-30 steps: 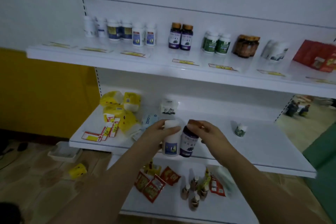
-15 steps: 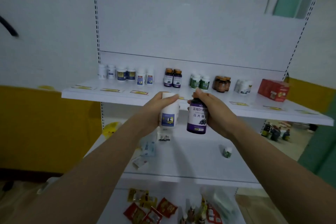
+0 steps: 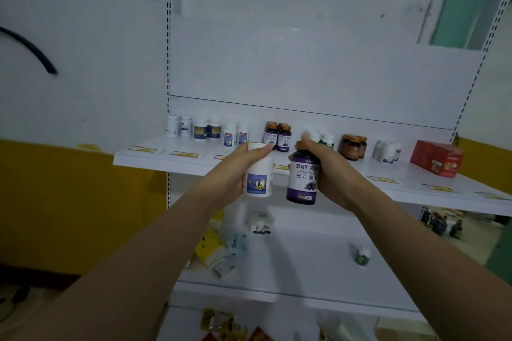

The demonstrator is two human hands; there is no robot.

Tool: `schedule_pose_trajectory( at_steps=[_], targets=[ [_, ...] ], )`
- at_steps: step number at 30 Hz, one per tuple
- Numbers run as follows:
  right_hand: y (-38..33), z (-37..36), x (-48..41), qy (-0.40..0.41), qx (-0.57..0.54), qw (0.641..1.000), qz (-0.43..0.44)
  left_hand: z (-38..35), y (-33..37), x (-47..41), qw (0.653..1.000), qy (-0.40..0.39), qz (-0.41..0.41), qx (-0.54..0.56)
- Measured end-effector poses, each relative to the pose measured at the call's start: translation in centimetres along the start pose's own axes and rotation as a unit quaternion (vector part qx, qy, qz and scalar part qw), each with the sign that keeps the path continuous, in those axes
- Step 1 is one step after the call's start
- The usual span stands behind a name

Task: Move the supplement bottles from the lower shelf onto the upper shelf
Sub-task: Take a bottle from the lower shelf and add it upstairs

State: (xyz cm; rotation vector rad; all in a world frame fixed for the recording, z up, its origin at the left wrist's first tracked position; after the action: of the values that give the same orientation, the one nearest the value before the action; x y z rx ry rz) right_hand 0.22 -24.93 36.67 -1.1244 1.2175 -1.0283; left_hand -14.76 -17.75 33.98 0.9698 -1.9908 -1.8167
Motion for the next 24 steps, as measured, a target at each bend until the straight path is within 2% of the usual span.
schedule_pose_trajectory(
  at_steps=[3, 11, 18, 24],
  targets=[
    [0.0, 0.3, -1.5, -0.004, -0.026, 1.000, -0.001, 1.3, 0.2, -1.2, 1.000, 0.005, 0.001, -0.008],
    [0.4, 4.6, -7.3, 0.005, 0.000, 1.000, -0.002, 3.9, 0.1, -7.5, 1.000, 0.001, 0.007, 0.005],
    [2.1, 10.3, -16.3, -0.033, 0.047, 0.998, 0.008, 8.4, -1.4, -15.6, 0.990, 0.068, 0.024, -0.122],
    [4.2, 14.4, -24.4, -0.039, 0.111, 0.993, -0.015, 11.9, -1.4, -21.8, 0.954, 0.129, 0.033, -0.270]
  ],
)
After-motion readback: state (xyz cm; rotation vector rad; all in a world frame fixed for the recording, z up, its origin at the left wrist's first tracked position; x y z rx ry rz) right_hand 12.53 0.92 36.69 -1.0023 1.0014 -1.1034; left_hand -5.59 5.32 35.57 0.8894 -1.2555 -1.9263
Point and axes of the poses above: each hand's wrist, its own x-axis away from the middle knuckle, its own z-axis out of the back of the hand, y = z × x, the point moved 2 cm from there along -x, towards the middle knuckle, and after that the axes turned 14 degrees about -y, right-handed, at the moved point
